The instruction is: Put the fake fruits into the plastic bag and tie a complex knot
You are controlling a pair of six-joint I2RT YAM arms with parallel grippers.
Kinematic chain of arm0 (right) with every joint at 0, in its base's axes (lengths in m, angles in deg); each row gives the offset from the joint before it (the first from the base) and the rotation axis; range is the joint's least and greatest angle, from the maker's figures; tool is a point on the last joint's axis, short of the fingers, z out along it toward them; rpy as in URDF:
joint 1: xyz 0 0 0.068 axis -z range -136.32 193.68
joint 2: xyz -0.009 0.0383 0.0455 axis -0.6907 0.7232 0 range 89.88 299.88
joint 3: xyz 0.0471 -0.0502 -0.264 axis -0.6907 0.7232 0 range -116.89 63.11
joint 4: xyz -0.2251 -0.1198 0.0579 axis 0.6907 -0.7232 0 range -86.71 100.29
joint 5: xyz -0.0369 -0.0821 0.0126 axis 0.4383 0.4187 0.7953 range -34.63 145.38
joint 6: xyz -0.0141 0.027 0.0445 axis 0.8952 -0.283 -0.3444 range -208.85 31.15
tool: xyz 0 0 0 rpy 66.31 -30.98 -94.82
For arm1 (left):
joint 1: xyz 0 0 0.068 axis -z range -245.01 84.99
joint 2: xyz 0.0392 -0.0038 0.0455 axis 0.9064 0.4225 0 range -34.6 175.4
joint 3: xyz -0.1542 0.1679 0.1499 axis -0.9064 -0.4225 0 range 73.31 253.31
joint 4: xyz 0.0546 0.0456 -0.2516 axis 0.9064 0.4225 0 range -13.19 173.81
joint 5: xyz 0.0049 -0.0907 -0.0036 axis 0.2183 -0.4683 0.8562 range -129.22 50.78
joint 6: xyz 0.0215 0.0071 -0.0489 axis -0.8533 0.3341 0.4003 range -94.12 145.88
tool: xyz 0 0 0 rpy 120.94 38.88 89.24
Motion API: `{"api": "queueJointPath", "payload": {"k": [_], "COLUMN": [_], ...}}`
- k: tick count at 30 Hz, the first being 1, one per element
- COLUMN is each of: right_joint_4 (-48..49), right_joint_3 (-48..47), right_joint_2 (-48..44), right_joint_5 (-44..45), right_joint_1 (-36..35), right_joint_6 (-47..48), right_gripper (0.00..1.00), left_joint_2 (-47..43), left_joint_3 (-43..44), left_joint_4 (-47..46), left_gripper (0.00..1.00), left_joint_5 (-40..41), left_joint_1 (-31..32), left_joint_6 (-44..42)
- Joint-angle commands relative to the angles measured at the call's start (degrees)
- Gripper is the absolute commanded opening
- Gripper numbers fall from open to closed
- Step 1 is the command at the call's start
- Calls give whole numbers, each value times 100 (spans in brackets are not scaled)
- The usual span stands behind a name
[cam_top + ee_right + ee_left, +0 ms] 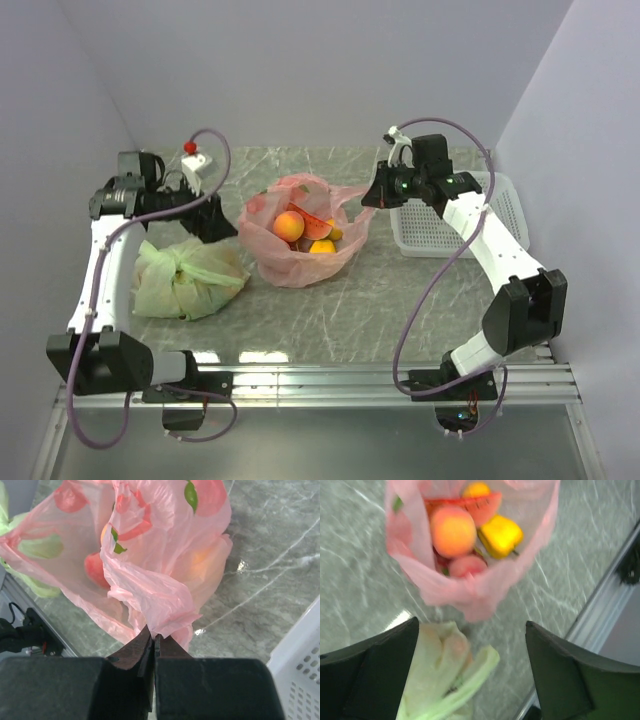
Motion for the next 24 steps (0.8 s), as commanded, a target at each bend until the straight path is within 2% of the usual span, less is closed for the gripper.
{"api": "queueJointPath", "payload": {"k": [1, 2, 5, 11, 15, 16, 20, 21, 23, 24], "right_joint_4": [63, 81, 99, 204, 380, 441, 582, 591, 626, 652], "right_joint_3": [61, 96, 193, 281, 579, 632, 896, 940, 914, 810], "right_joint_2": [-352, -370, -361, -440, -606, -642, -888, -984, -1046, -1064], "right_joint_5": [116, 55, -42, -183, -279, -384, -473, -464, -412, -385], "right_joint_1": [-54, -80, -71, -80, -71, -80, -97, -106, -97, -89], "right_joint_6": [227, 270, 350, 323, 298, 289, 350, 367, 437, 447], "right_gripper": [0, 0, 0, 0, 0, 0, 0, 0, 0, 0], "left_joint_2": [-377, -482, -852, -1073, -932, -888, -458, -248, -89, -36], "left_joint_3": [-567, -812, -1209, -2035, -2422, -2484, -2459, -2371, -1969, -1836], "left_joint_4": [395, 379, 19, -1510, -2555, -2940, -3487, -3480, -3323, -3331], "left_gripper": [96, 98, 99, 99, 99, 99, 98, 80, 59, 33], "left_joint_5": [-171, -277, -506, -612, -60, 299, 697, 602, 191, 118], "left_joint_1": [-3, -3, 5, 93, 374, 592, 832, 832, 832, 832], "left_joint_6": [-1179, -1329, -1226, -127, 942, 1155, 1920, 2139, 2124, 2124]}}
